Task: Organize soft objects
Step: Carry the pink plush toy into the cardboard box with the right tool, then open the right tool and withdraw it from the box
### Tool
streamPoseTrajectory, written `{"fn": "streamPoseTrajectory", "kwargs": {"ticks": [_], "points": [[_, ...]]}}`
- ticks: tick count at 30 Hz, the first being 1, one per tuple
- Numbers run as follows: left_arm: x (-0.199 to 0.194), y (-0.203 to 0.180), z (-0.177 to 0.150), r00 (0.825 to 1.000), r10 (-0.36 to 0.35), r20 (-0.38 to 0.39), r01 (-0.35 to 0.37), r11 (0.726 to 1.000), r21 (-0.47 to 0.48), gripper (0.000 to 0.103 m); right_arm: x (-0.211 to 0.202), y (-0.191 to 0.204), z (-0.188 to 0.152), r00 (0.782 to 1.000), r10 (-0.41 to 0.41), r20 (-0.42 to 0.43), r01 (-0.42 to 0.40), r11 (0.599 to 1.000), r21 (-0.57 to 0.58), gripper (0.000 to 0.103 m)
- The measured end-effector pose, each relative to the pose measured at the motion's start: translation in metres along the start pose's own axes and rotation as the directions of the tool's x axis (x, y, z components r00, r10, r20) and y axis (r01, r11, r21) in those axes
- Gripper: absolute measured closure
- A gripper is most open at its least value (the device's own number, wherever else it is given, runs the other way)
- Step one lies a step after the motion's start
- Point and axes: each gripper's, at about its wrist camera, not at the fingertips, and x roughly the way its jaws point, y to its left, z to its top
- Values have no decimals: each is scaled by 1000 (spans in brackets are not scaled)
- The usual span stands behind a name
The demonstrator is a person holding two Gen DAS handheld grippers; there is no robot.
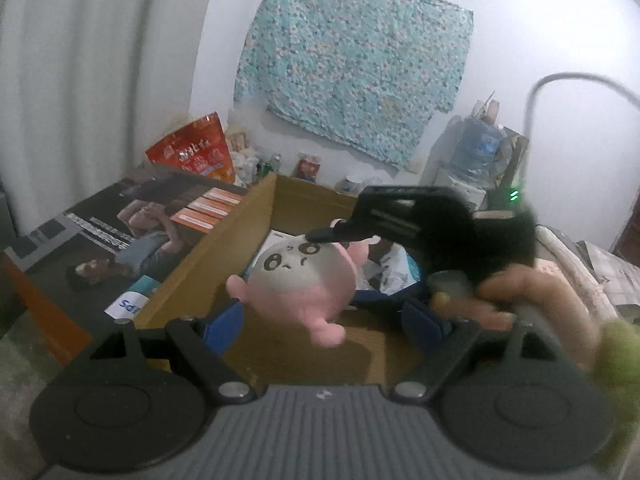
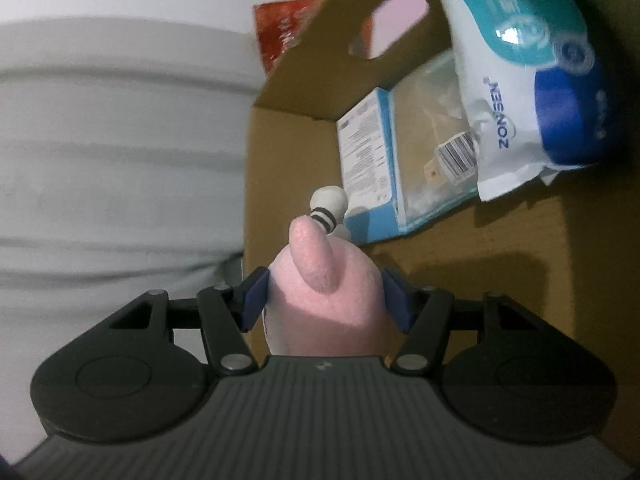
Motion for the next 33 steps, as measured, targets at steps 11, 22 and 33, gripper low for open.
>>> {"fn": "streamPoseTrajectory", "kwargs": {"ticks": [11,22,33], "points": [[-17,13,-10,1000,14,22,-14,1000,-6,15,39,-27,-6,999,-52,-5,52,997,55,35],[-28,9,-13,1000,20,12,-20,1000,10,15,24,-12,-7,985,-168,-27,167,985,-38,17],[-42,-10,-15,1000,-20,-1,20,998,53,15,-76,19,-6,1000,16,22,-12,985,-172,17]]}}
